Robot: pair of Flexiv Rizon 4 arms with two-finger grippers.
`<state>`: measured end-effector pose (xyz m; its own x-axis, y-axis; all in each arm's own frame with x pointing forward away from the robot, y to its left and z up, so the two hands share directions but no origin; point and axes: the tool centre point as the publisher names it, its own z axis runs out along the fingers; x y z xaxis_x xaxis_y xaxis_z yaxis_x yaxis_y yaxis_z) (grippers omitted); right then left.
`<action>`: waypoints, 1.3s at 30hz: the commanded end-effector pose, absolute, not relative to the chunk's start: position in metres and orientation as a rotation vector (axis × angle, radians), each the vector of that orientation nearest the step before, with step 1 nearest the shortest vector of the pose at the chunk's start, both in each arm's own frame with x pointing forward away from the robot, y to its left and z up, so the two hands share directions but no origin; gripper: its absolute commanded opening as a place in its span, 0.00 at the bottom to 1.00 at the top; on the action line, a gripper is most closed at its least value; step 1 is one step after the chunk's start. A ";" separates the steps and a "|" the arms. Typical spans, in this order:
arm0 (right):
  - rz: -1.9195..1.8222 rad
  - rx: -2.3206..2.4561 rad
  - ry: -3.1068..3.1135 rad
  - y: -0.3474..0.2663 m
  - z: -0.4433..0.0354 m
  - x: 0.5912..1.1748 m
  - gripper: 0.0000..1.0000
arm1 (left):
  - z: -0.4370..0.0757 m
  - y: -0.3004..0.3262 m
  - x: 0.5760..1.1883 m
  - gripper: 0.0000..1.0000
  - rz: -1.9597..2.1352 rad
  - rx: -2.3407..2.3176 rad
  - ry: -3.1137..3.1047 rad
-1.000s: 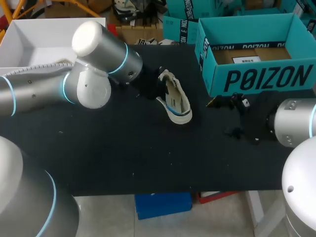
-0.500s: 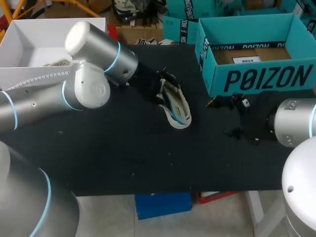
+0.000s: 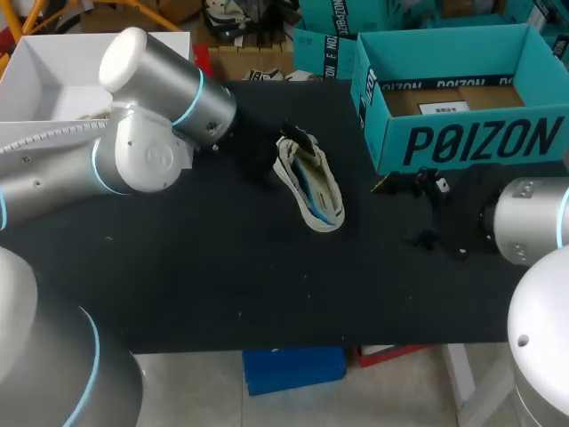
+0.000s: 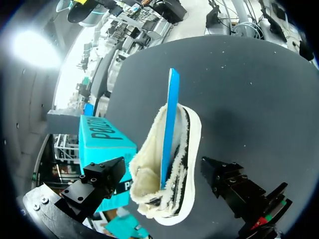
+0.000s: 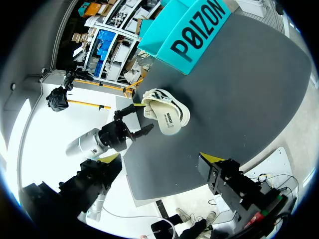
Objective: Take the shoe out of the shoebox, open the shoe tongue, remove and reinsert the insole, then place the shoe into the shoebox
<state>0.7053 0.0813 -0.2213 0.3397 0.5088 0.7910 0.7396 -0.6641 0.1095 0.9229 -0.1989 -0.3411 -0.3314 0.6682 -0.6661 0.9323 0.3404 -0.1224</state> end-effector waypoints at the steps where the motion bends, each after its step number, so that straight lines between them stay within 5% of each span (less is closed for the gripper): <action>1: -1.370 -2.442 -1.035 0.084 -0.227 0.699 1.00 | -0.339 -0.188 0.913 1.00 -0.653 1.387 2.117; 7: -1.370 -2.442 -1.035 0.084 -0.227 0.699 1.00 | -0.349 -0.179 0.914 0.92 -0.611 1.391 2.158; 10: -1.370 -2.442 -1.035 0.084 -0.227 0.699 1.00 | -0.352 -0.178 0.918 0.76 -0.574 1.396 2.164; 13: -1.370 -2.442 -1.035 0.084 -0.227 0.699 1.00 | -0.358 -0.175 0.925 0.72 -0.517 1.401 2.179; 24: -1.370 -2.442 -1.035 0.084 -0.227 0.699 1.00 | -0.372 -0.189 0.946 0.75 -0.427 1.410 2.180; 28: -1.370 -2.442 -1.035 0.084 -0.227 0.699 1.00 | -0.373 -0.196 0.953 0.37 -0.369 1.402 2.142; 30: -1.370 -2.442 -1.035 0.084 -0.227 0.699 1.00 | -0.373 -0.199 0.954 0.00 -0.334 1.414 2.126; 39: -1.370 -2.442 -1.035 0.084 -0.227 0.699 1.00 | -0.364 -0.195 0.950 0.00 -0.280 1.473 2.082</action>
<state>0.7053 0.0813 -0.2213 0.3397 0.5088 0.7910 0.7396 -0.6641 0.1095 0.9554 -0.2000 -0.3710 -0.2386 0.7955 -0.5571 0.9146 0.3770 0.1465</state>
